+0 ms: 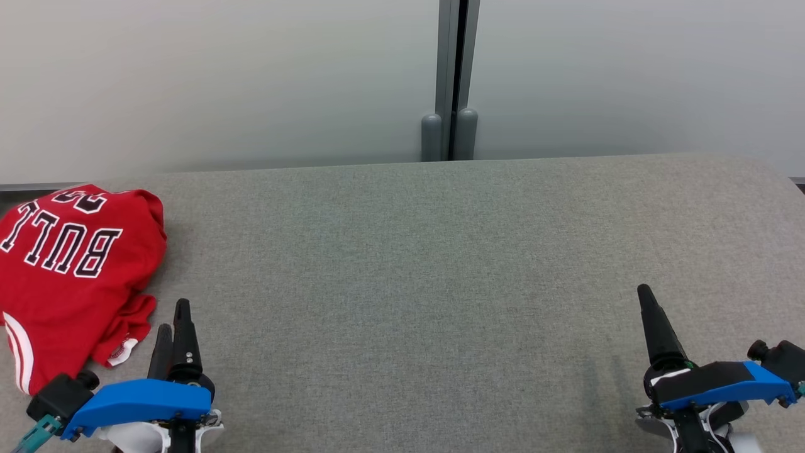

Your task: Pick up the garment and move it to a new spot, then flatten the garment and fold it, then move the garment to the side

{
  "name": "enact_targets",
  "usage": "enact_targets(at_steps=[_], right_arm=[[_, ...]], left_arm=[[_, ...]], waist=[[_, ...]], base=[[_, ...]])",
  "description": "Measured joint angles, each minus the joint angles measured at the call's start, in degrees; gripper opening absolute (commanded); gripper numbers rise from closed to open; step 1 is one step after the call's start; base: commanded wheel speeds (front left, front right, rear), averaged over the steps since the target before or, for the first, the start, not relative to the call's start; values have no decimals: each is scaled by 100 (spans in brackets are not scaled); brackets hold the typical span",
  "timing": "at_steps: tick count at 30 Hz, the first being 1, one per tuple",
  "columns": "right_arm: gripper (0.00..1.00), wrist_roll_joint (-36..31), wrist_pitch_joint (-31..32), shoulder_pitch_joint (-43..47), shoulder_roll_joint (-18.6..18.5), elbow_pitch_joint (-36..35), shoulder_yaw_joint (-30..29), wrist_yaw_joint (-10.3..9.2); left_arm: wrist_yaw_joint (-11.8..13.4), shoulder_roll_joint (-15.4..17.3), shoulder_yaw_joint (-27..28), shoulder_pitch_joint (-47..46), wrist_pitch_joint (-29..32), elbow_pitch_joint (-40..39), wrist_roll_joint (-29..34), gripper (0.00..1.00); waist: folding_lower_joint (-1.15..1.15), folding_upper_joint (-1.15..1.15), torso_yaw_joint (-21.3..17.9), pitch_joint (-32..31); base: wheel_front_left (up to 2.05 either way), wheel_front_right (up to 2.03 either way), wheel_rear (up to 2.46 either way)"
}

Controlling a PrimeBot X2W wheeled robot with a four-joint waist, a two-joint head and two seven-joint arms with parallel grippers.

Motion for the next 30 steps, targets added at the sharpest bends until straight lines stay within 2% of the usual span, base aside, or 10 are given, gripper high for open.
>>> enact_targets(at_steps=[30], right_arm=[[100, -2531, -531, -202, -25, 263, 107, 0]], left_arm=[[83, 87, -274, 6, -535, 266, 2384, 100]], waist=[[0, 0, -50, 54]], base=[[0, 0, 0]])
